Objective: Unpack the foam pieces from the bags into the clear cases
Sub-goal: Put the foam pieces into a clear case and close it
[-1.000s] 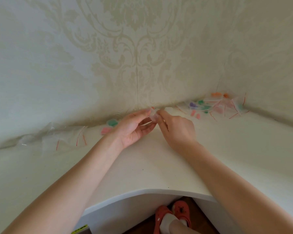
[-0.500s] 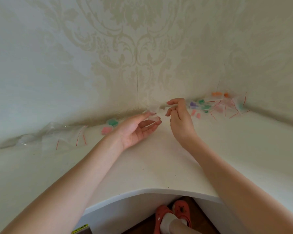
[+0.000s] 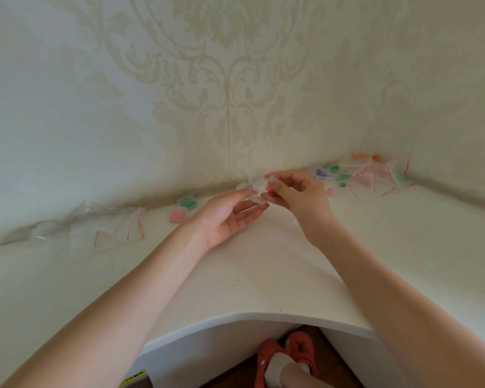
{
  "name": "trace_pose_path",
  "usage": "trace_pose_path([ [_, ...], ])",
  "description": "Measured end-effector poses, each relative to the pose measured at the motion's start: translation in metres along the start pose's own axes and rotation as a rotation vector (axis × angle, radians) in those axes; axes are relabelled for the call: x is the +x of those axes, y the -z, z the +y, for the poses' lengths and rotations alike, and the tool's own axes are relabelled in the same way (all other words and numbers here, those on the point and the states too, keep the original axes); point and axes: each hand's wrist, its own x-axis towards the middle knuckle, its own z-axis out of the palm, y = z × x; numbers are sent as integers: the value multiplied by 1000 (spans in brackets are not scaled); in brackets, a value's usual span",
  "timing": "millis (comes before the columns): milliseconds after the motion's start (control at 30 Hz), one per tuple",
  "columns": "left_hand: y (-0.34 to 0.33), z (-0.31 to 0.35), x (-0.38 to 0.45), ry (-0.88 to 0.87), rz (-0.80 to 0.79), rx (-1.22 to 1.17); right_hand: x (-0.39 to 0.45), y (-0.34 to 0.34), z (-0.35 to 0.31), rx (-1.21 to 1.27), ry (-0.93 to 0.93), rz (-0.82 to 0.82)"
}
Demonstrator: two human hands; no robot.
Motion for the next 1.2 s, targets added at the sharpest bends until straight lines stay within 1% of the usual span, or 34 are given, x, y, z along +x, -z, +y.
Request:
trace_pose_path([
  [67,-1,-1,-1,3,3,-3,0,0,1,6,-7,-7],
  [200,-3,-1,-2,12,14,-36,-1,-1,2,-72,-7,1],
  [333,-3,0,-1,-12,18,-32,-3,-3,0,-103,-7,-67],
  [567,-3,-3,-2,-52,-38,92,-4,0,1,-198,16,-80],
  [667,-2,-5,-1,-81,-55,138,-5,0,0,-245,13,-43],
  [833,-1,-7,1,-113,3,144,-6,-3,1,-208,9,-19],
  [967,-2,-5,2,-94,58,108,-4,-3,1,-156,8,-4],
  [1100,-3,-5,3,-71,110,77,-4,-3,1,-90,-28,-23],
  [1133,-2,-5,2,-69,120,64,-4,-2,1,-97,-30,-32],
  [1200,-2,-5,3,-70,124,57,-5,-3,2,-214,8,-42],
])
